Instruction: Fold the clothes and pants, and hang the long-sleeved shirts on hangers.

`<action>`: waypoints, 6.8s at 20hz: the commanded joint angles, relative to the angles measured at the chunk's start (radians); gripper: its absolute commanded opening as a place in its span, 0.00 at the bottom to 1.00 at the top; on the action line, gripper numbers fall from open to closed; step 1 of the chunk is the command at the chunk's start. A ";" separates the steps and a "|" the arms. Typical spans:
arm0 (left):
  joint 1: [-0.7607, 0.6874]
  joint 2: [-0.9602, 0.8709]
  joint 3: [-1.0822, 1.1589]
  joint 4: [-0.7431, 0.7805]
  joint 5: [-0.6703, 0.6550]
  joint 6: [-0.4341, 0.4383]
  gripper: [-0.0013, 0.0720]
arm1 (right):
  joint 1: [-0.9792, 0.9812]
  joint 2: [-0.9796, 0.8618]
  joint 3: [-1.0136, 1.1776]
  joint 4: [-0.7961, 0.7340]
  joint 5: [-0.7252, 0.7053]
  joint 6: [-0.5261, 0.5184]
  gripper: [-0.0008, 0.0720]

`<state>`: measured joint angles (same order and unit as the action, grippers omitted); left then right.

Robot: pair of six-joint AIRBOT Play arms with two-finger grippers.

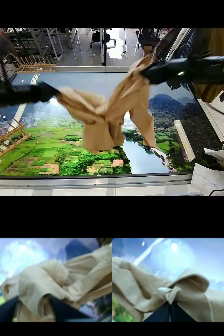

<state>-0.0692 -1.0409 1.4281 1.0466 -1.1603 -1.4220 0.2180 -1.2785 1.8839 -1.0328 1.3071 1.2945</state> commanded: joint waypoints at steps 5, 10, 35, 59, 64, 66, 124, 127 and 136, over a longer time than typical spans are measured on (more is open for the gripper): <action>-0.062 -0.135 -0.167 -0.269 -0.029 0.589 0.98 | 0.146 -0.021 -0.076 -0.083 0.168 -0.062 0.05; -0.185 -0.297 -0.167 -0.496 -0.025 0.987 0.97 | 0.153 0.003 -0.075 -0.091 0.167 -0.057 0.05; -0.290 -0.483 -0.167 -0.726 0.211 1.174 0.04 | 0.153 0.005 -0.075 -0.074 0.180 -0.035 0.06; 0.161 -0.239 0.032 0.317 -0.208 0.111 0.70 | 0.306 -0.132 -0.076 -0.347 -0.339 0.317 0.05; 0.657 -0.064 -0.125 0.454 -0.294 0.076 0.72 | 0.313 -0.231 -0.076 -0.351 -0.331 0.320 0.05; 0.866 0.000 -0.156 0.447 -0.217 0.054 0.78 | 0.313 -0.256 -0.076 -0.349 -0.331 0.319 0.05; 0.182 -0.505 -0.016 -0.793 -0.341 0.962 0.04 | 0.192 -0.249 -0.068 -0.609 -0.433 0.543 0.05; 0.149 -0.547 -0.016 -0.792 -0.210 0.951 0.04 | 0.235 -0.227 -0.068 -0.609 -0.377 0.504 0.05; 0.220 -0.387 -0.015 -0.730 -0.035 0.919 0.03 | 0.249 -0.161 -0.068 -0.631 -0.303 0.444 0.05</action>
<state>0.1249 -1.4788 1.4124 0.2710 -1.2354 -0.4759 0.4671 -1.4475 1.8153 -1.6577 0.9916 1.7481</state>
